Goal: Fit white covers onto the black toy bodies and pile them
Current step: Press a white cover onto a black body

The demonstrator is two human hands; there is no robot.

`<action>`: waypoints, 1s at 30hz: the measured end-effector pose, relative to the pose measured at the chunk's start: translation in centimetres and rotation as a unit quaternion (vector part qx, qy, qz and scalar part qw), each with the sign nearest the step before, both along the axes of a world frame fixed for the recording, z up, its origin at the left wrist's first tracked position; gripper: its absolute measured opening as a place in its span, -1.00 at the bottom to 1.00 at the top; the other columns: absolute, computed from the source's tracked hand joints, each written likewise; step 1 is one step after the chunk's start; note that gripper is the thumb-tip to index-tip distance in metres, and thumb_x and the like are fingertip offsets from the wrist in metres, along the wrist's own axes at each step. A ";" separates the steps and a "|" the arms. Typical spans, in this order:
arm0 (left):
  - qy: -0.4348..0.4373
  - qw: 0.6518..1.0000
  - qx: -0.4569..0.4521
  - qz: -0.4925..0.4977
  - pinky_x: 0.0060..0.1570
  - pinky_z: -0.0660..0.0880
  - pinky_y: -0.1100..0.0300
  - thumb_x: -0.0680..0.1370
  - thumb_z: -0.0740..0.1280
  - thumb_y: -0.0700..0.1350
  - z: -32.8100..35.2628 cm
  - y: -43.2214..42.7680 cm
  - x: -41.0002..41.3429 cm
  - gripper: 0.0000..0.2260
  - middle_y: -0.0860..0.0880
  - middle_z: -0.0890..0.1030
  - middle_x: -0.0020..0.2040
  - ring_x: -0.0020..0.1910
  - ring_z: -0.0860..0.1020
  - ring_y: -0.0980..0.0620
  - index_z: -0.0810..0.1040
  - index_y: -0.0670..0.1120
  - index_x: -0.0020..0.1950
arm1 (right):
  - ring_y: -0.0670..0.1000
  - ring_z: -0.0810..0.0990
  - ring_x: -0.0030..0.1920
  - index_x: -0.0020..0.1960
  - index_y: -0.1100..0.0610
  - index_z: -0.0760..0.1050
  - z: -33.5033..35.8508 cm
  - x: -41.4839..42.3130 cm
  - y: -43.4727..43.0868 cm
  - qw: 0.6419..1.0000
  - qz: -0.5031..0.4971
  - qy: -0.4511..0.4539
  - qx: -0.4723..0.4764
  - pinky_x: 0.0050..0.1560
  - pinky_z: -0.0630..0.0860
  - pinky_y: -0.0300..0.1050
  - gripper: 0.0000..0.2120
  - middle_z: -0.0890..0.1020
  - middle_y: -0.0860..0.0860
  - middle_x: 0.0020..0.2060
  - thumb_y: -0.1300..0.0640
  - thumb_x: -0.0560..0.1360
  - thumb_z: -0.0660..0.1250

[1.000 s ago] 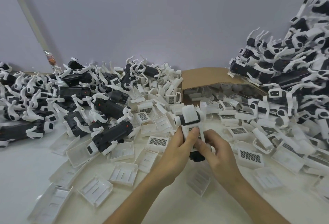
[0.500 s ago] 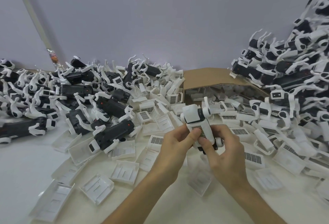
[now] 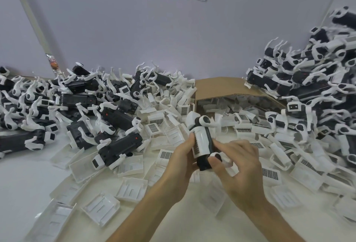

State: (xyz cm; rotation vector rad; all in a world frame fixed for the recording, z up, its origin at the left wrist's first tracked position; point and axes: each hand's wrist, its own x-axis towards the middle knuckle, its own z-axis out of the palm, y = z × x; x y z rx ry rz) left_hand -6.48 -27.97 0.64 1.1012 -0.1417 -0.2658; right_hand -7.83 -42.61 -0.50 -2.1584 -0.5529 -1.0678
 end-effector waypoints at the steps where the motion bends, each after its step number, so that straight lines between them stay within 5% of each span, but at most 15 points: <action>1: 0.006 1.000 -0.008 -0.014 0.05 0.56 0.07 0.68 0.08 0.16 0.1 0.1 0.0 -0.55 -0.11 0.72 0.10 0.05 0.68 -0.03 0.68 -0.04 0.18 | -0.20 0.45 0.00 0.12 0.10 0.66 0.3 0.0 -0.2 1.000 0.008 -0.014 -0.007 0.12 0.34 -0.16 -0.58 0.56 -0.29 -0.09 -0.20 0.58 0.24; 4: -0.018 1.000 0.025 -0.005 -0.03 0.59 0.08 0.63 0.18 0.23 0.1 0.0 -0.1 -0.57 -0.03 0.72 -0.02 -0.06 0.68 0.03 0.68 -0.04 0.15 | -0.12 0.53 0.08 0.19 0.01 0.57 2.7 0.1 -1.0 0.998 0.043 0.033 0.031 0.12 0.40 -0.24 -0.67 0.57 -0.13 0.04 -0.14 0.51 0.32; 6: -0.090 0.991 0.097 0.023 -0.14 0.58 0.14 0.57 0.29 0.27 0.1 0.0 -0.2 -0.58 -0.01 0.66 -0.17 -0.21 0.63 0.04 0.68 -0.05 0.05 | -0.15 0.53 0.11 0.32 -0.16 0.44 5.0 0.2 -1.6 0.982 0.071 0.167 0.053 0.05 0.39 -0.39 -0.53 0.53 -0.23 0.14 -0.25 0.45 0.33; 8: -0.173 0.974 0.144 0.039 -0.37 0.50 0.20 0.53 0.34 0.25 0.1 -0.1 -0.4 -0.63 -0.04 0.57 -0.26 -0.35 0.57 0.02 0.67 -0.03 0.01 | -0.23 0.55 -0.03 0.26 -0.25 0.46 6.6 0.6 -2.6 0.954 0.097 0.283 0.006 -0.09 0.42 -0.40 -0.55 0.59 -0.30 0.03 -0.30 0.41 0.34; 13: -0.214 0.959 0.175 0.066 -0.24 0.46 0.39 0.57 0.15 0.30 -0.1 -0.6 -0.7 -0.58 0.06 0.71 -0.21 -0.28 0.58 0.16 0.75 0.15 -0.10 | -0.07 0.63 -0.03 0.05 -0.09 0.62 8.3 0.7 -4.9 0.912 0.154 0.380 0.018 -0.02 0.56 -0.19 -0.78 0.67 -0.13 -0.08 -0.08 0.42 0.42; 17: -0.179 0.963 0.129 0.156 -0.22 0.49 0.31 0.64 0.16 0.19 -0.2 -0.5 0.0 -0.51 -0.10 0.69 -0.29 -0.32 0.57 0.07 0.74 0.00 -0.25 | -0.03 0.68 -0.04 -0.02 0.12 0.62 8.8 0.2 -6.3 0.879 0.158 0.447 0.051 0.03 0.60 -0.10 -0.80 0.69 -0.07 -0.15 0.12 0.37 0.50; 20: -0.136 0.964 0.100 0.203 -0.21 0.51 0.14 0.69 0.11 0.03 -0.4 0.4 0.9 -0.49 -0.16 0.66 -0.30 -0.36 0.56 0.00 0.71 -0.08 -0.28 | 0.11 0.66 0.02 0.03 0.15 0.64 11.8 1.6 -8.4 0.908 0.066 0.403 0.094 0.21 0.52 0.08 -0.72 0.71 0.04 -0.10 0.06 0.37 0.53; 22: -0.113 0.968 0.080 0.208 -0.29 0.50 0.20 0.70 0.11 0.00 -0.3 0.7 1.3 -0.49 -0.16 0.65 -0.34 -0.41 0.54 0.00 0.69 -0.15 -0.29 | 0.07 0.68 0.02 0.09 0.14 0.63 16.5 3.6 -11.7 0.923 0.012 0.292 0.251 0.26 0.52 0.02 -0.73 0.71 0.06 -0.02 0.02 0.45 0.46; 25: -0.100 0.972 0.076 0.199 -0.26 0.47 0.06 0.70 0.10 -0.01 -0.5 0.4 1.4 -0.47 -0.19 0.63 -0.35 -0.43 0.52 -0.02 0.68 -0.19 -0.30 | -0.03 0.58 0.12 0.33 0.03 0.51 25.8 6.6 -17.0 0.885 -0.062 0.160 0.433 0.29 0.40 -0.04 -0.56 0.61 0.00 0.26 -0.21 0.57 0.29; 28: -0.099 0.975 0.095 0.174 -0.17 0.42 -0.03 0.71 0.09 -0.03 -0.7 -0.1 1.3 -0.45 -0.20 0.64 -0.34 -0.42 0.51 -0.04 0.67 -0.15 -0.35 | 0.07 0.45 0.37 0.46 0.11 0.40 28.8 8.7 -19.9 0.918 -0.199 0.147 0.309 0.31 0.32 -0.08 -0.49 0.49 0.07 0.38 -0.14 0.61 0.22; 30: -0.108 0.976 0.103 0.160 -0.16 0.39 -0.03 0.71 0.09 -0.07 -0.6 -0.4 1.2 -0.45 -0.18 0.63 -0.35 -0.44 0.50 -0.04 0.67 -0.13 -0.37 | 0.07 0.52 0.31 0.43 0.12 0.45 26.7 8.9 -18.6 0.942 -0.228 0.130 0.210 0.33 0.39 -0.07 -0.56 0.54 0.04 0.34 -0.02 0.61 0.26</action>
